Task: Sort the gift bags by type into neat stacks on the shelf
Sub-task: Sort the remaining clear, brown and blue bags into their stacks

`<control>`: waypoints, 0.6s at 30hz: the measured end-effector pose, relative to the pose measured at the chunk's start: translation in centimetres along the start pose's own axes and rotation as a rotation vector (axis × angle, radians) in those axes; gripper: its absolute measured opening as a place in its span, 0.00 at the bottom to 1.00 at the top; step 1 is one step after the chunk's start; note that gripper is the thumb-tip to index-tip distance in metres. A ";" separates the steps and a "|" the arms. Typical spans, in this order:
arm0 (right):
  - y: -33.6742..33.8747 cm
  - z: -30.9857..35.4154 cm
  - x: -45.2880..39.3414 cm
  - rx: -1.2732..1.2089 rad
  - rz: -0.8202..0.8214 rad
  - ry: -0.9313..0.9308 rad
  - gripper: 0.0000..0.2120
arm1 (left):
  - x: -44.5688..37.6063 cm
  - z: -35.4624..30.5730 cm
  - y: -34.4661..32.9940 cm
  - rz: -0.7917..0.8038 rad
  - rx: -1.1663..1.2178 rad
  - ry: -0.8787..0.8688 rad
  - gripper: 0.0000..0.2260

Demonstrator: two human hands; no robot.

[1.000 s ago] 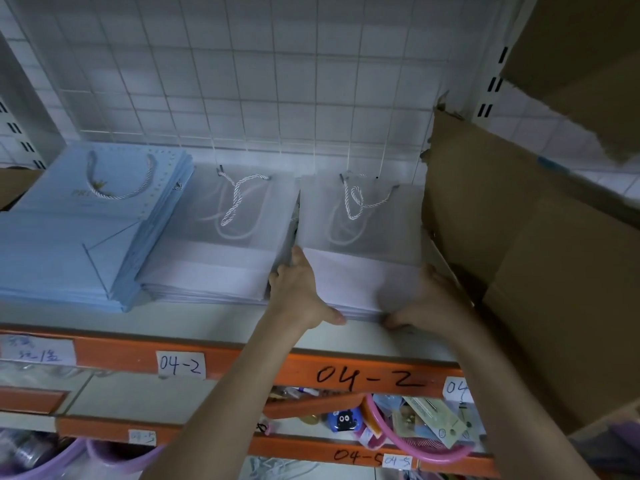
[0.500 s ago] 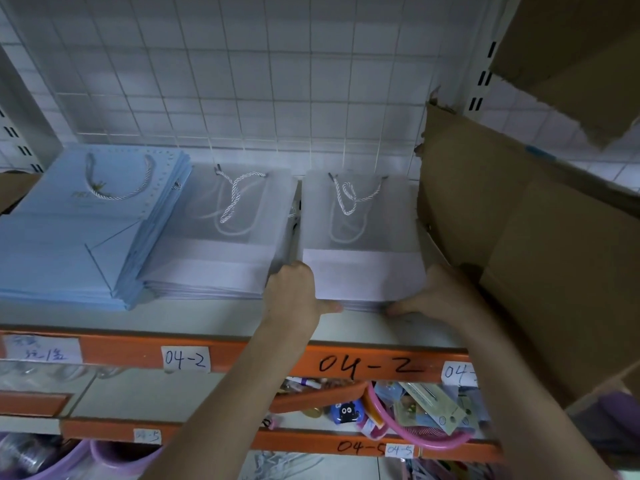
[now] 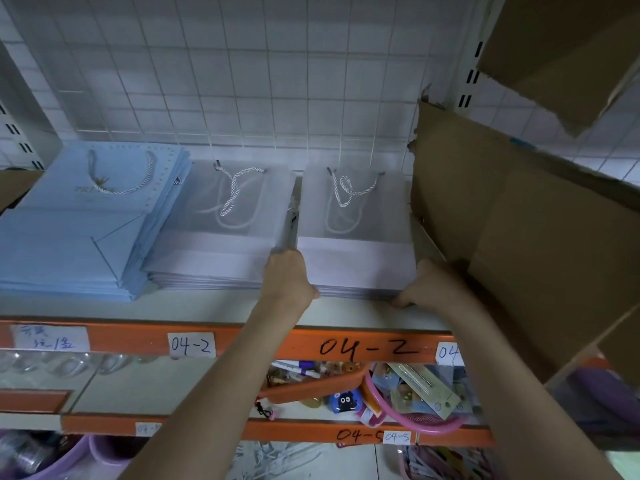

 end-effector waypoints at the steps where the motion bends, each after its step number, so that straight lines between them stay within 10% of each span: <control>1: 0.1 0.1 0.1 0.011 -0.007 -0.003 0.22 | 0.1 0.0 -0.1 -0.001 0.014 -0.007 0.23; 10: 0.9 1.0 1.2 0.171 -0.159 0.021 0.13 | 1.1 -0.6 1.1 -0.069 -0.277 -0.105 0.06; 18: -0.8 6.4 3.0 0.280 -0.325 0.158 0.23 | 0.3 4.3 5.6 -0.229 -0.549 -0.230 0.19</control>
Point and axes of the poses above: each hand's wrist, its own x-axis away from the middle knuckle, its own y-axis out of the back of the hand, z = x × y, the point moved 7 cm from there along -x, towards the middle knuckle, and after that the axes turned 10 degrees about y, right-handed, at the moved point
